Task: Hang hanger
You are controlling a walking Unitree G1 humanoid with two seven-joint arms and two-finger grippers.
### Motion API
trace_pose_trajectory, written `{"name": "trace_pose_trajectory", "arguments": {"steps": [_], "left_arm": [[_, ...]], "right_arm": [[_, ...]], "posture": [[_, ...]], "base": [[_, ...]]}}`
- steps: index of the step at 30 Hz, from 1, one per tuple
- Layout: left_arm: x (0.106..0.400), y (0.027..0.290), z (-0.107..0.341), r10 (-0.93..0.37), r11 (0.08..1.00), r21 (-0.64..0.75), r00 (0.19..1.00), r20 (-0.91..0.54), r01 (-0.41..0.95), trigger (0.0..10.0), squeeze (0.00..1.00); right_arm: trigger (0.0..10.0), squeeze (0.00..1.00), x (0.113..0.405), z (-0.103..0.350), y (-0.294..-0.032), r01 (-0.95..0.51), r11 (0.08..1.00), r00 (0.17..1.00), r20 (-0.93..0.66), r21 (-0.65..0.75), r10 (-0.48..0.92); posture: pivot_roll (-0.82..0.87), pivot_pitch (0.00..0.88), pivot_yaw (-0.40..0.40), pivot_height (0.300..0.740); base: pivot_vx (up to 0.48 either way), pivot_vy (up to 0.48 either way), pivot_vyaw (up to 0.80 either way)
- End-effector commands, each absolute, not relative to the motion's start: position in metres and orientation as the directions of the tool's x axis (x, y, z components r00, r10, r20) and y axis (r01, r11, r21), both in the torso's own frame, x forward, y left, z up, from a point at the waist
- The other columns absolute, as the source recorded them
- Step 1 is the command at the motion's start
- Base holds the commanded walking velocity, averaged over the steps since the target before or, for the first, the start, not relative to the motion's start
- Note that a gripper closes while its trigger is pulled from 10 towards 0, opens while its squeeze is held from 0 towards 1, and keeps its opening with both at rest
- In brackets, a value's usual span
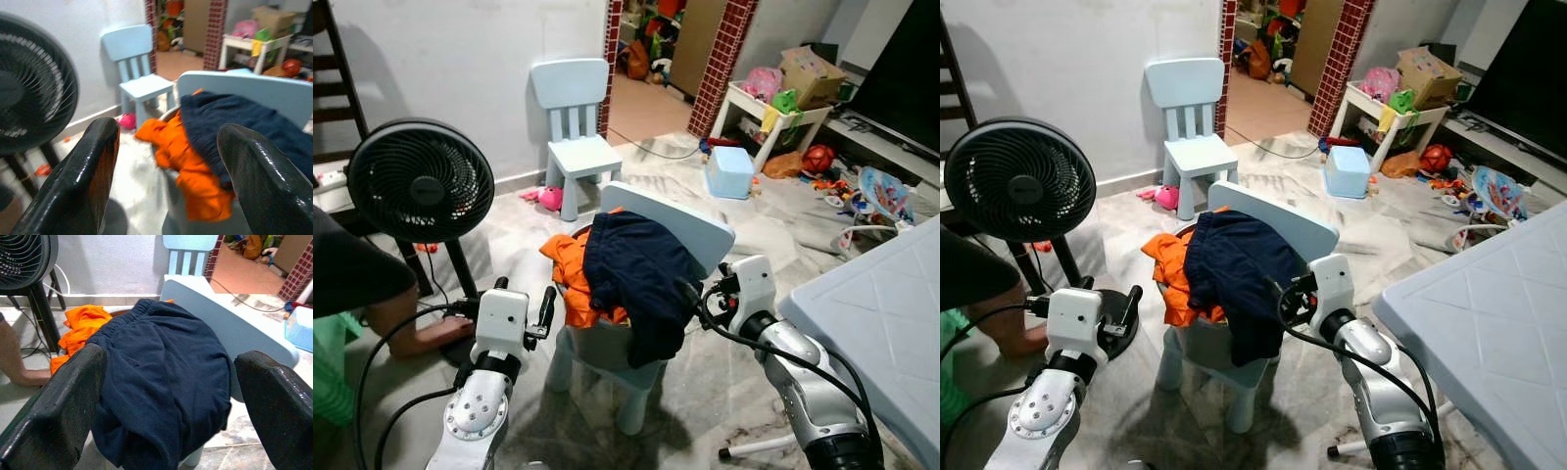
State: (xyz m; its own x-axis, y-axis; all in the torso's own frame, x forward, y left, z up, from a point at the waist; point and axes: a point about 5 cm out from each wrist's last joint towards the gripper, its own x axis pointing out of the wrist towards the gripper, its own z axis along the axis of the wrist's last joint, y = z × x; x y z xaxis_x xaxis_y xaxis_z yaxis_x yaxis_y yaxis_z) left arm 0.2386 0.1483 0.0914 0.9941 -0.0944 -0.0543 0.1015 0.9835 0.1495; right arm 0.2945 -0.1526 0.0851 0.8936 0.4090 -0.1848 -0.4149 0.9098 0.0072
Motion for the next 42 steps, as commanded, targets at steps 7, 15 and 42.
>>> {"name": "trace_pose_trajectory", "arguments": {"steps": [7,15,42], "left_arm": [[0.248,0.141,0.095,-0.079,0.991,0.110,0.996,-0.034,0.082,10.0,0.00],[0.249,0.142,0.095,-0.077,0.993,0.084,0.997,-0.031,0.080,10.0,0.00],[0.256,0.139,0.094,-0.060,0.994,0.087,0.997,-0.039,0.064,10.0,0.00]], "right_arm": [[10.0,0.00,0.293,0.085,-0.152,-0.430,0.902,0.889,-0.180,-0.022,0.420],[10.0,0.00,0.290,0.083,-0.155,-0.429,0.903,0.890,-0.184,-0.027,0.418],[10.0,0.00,0.289,0.083,-0.156,-0.435,0.900,0.887,-0.192,-0.044,0.419]], "posture": [[0.01,0.000,-0.099,0.740],[0.00,0.000,-0.100,0.740],[-0.01,0.000,-0.103,0.740]], "base": [[0.000,0.000,0.00],[0.000,0.000,0.00],[0.000,-0.028,0.00]]}}
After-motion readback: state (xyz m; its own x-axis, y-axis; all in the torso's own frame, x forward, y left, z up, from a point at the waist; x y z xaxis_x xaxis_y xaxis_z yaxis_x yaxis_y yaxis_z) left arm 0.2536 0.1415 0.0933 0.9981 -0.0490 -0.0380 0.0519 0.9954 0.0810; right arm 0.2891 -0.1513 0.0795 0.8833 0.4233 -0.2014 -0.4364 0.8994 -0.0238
